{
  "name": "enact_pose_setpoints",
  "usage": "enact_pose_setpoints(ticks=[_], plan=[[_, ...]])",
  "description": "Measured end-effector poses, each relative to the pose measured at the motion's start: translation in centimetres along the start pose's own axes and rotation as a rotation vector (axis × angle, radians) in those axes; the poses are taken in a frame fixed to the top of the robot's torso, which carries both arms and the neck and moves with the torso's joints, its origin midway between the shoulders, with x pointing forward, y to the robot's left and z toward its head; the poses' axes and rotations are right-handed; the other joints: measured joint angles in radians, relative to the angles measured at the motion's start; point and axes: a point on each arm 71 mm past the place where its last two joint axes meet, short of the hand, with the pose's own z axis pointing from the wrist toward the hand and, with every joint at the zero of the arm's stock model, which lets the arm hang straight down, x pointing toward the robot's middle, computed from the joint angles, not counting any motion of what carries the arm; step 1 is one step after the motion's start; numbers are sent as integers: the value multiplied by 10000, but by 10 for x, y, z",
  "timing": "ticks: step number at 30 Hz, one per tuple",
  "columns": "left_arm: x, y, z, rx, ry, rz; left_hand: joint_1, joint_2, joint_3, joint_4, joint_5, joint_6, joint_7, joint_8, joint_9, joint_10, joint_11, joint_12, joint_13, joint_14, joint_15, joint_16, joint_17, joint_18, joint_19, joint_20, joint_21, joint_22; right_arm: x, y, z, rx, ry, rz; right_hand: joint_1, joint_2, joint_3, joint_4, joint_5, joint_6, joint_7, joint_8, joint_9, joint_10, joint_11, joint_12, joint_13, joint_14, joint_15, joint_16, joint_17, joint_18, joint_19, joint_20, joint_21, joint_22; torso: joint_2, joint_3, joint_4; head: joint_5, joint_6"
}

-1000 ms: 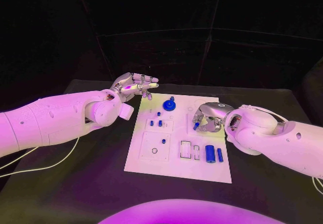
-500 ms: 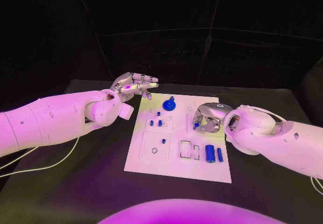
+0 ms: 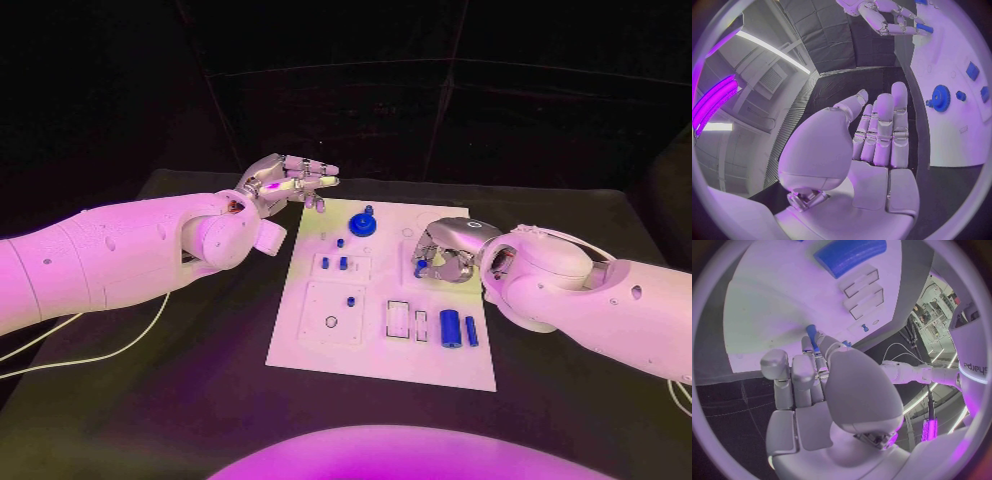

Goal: Assemble the parts on the task board

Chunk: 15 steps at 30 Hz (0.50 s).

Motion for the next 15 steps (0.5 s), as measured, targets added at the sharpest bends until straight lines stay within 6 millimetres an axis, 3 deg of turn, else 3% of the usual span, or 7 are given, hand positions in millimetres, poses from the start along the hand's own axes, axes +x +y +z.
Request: enact_pose_setpoints(ticks=[8, 15], plan=[[-2, 0, 0, -2, -46, 19, 0, 0, 0, 0, 0, 0, 0, 0, 0, 0, 0, 0, 0, 0, 0, 0, 0, 0, 0, 0, 0, 0, -5, 2, -12, -92, -519, 422, 3, 3, 225, -31, -36, 35, 32, 0, 0, 71, 0, -76, 2, 0, 0, 61, 12, 0, 25, 26, 111, 164, -2, 11, -3, -6, 0], [-3, 0, 0, -6, -74, 31, 0, 0, 0, 0, 0, 0, 0, 0, 0, 0, 0, 0, 0, 0, 0, 0, 1, 0, 0, 0, 0, 1, -12, 19, -24, -596, -1022, 1034, -292, -293, 276, 52, 86, 105, -4, 0, 0, 143, -1, -136, 7, -1, 1, 120, 113, 3, 96, 26, 208, 288, -14, -1, -4, 0, 31]])
